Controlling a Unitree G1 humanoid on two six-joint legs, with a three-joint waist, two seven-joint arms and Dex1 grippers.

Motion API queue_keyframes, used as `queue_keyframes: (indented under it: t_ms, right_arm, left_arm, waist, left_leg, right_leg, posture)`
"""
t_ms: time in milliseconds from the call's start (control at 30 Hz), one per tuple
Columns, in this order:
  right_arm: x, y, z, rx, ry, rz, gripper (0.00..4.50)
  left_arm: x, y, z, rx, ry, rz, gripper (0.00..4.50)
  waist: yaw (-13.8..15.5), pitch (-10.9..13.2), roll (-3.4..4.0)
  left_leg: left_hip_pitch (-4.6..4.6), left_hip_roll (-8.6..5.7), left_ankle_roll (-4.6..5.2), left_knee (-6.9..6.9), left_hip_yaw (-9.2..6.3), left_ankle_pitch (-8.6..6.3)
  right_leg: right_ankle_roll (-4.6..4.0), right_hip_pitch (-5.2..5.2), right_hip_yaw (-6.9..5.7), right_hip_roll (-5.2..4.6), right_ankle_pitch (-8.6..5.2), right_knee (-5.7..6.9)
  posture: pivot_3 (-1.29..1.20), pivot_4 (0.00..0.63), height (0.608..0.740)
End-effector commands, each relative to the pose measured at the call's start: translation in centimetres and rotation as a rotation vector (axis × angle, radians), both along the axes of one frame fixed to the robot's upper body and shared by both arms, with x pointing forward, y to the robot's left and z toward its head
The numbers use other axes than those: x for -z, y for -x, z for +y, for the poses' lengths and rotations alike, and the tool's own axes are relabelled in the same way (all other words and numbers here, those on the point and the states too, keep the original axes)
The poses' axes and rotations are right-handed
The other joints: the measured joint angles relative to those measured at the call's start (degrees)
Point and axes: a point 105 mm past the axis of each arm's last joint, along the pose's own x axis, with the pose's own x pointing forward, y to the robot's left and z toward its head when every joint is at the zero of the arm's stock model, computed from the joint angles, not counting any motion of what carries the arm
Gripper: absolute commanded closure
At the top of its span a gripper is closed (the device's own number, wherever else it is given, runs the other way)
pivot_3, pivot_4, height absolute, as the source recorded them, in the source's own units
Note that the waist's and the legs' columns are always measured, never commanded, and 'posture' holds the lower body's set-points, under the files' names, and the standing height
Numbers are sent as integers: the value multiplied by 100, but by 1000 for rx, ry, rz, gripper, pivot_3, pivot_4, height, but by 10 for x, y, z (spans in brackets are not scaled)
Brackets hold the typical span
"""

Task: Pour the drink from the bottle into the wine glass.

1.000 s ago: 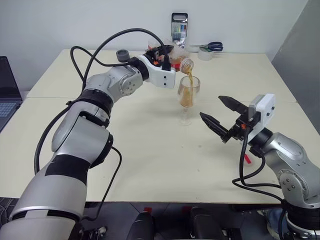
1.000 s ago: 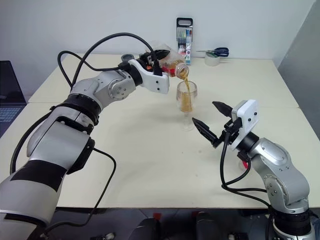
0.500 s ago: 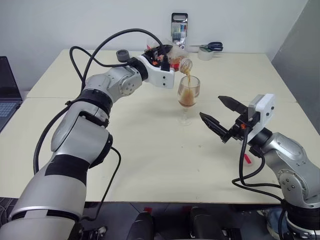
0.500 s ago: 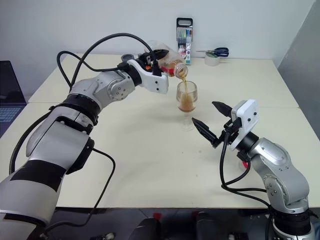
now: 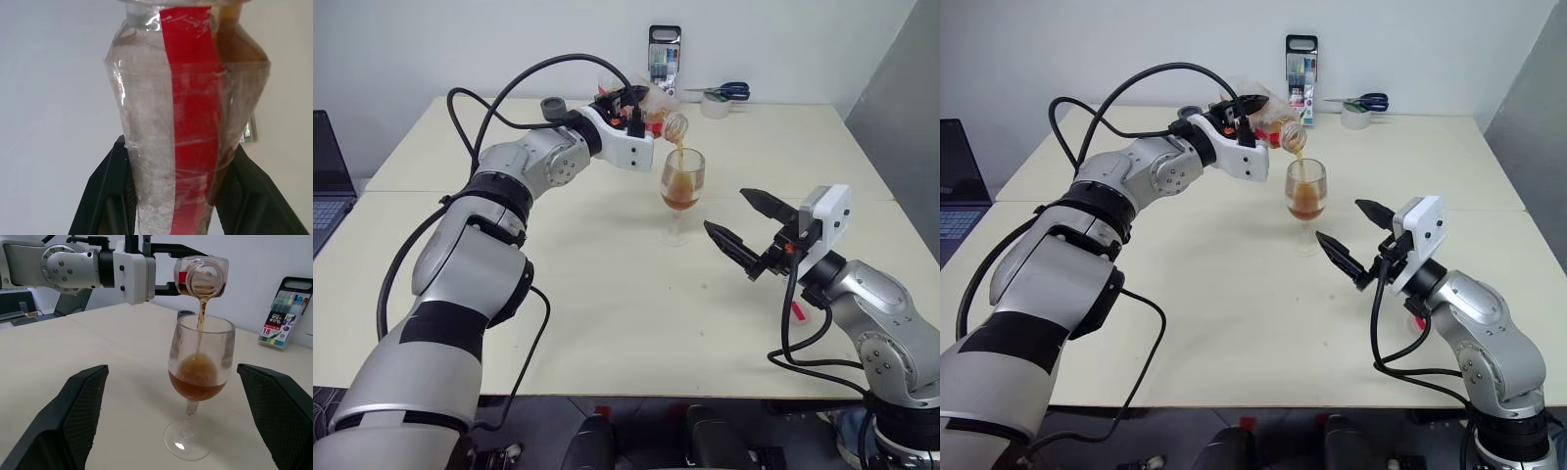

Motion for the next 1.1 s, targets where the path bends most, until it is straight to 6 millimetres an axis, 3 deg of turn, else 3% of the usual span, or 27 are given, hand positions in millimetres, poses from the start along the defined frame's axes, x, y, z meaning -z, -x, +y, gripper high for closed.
queue_keyframes:
  t_ms: [33, 867, 1100]
  right_arm:
    - [-10, 8, 4, -20, 2, -50, 0]
    - [-9, 8, 5, -17, 0, -48, 0]
    - [-10, 8, 5, -12, -2, -50, 0]
  left_arm:
    - [-26, 4, -3, 12, 23, -75, 2819]
    - [-26, 4, -5, 20, 27, -65, 2819]
    - [-24, 2, -5, 17, 115, 11, 2819]
  waist:
    - [0, 0, 0]
    - [0, 0, 0]
    - [0, 0, 0]
  left_leg:
    - [0, 0, 0, 0, 0, 0]
    - [0, 0, 0, 1, 0, 0]
    - [0, 0, 0, 1, 0, 0]
  right_leg:
    - [0, 0, 0, 0, 0, 0]
    - [0, 0, 0, 0, 0, 1]
    - [0, 0, 0, 0, 0, 1]
  posture:
    - [0, 150, 740]
    - [0, 150, 740]
    - [0, 150, 740]
